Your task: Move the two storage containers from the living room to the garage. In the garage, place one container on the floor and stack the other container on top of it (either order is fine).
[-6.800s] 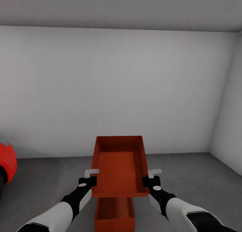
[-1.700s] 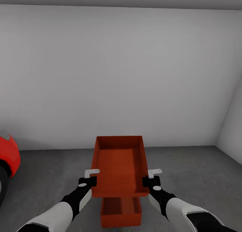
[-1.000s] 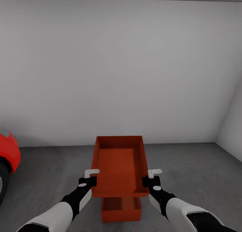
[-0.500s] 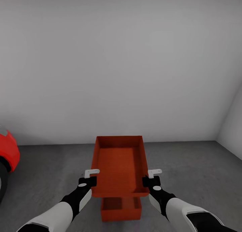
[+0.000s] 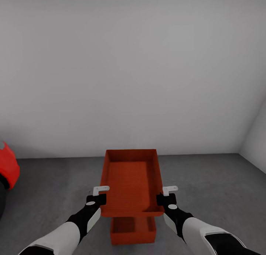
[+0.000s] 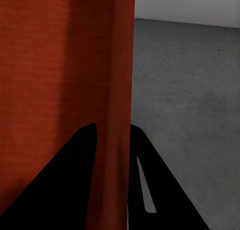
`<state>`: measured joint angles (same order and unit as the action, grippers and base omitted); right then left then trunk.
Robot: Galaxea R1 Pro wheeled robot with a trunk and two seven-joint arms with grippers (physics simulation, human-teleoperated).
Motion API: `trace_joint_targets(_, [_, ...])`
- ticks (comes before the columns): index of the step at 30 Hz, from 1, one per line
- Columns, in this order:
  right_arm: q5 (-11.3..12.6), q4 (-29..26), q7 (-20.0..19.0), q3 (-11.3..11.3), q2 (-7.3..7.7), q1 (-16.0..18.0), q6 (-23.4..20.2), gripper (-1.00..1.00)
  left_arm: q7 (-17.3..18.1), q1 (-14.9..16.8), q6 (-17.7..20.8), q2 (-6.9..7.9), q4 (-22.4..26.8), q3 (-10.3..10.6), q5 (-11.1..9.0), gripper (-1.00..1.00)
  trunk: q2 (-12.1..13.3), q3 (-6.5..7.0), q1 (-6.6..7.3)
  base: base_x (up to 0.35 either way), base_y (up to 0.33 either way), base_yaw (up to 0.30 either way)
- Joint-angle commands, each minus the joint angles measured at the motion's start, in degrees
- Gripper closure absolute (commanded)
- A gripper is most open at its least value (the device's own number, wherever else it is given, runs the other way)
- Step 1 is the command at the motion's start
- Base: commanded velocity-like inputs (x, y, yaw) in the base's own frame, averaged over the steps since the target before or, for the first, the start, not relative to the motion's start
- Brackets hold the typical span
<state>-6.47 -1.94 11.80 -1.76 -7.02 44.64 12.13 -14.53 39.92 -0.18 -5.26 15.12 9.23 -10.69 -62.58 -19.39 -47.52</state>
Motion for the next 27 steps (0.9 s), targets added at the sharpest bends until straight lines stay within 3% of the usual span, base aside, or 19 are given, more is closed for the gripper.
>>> trace_joint_targets(1, [-0.85, 0.18, 0.15, 0.70, -0.10, 0.01, -0.17, 1.00, -0.68, 0.07, -0.58, -0.01, 3.33, -1.50, 0.58, 1.00, -0.05, -0.16, -0.01, 0.104, 0.000, 0.000])
trace_joint_targets(27, [-0.88, 0.20, 0.15, 0.70, -0.10, 0.00, -0.17, 1.00, -0.68, 0.07, -0.60, -0.01, 3.32, -1.50, 0.58, 1.00, -0.05, -2.48, -0.01, 0.113, 0.000, 0.000])
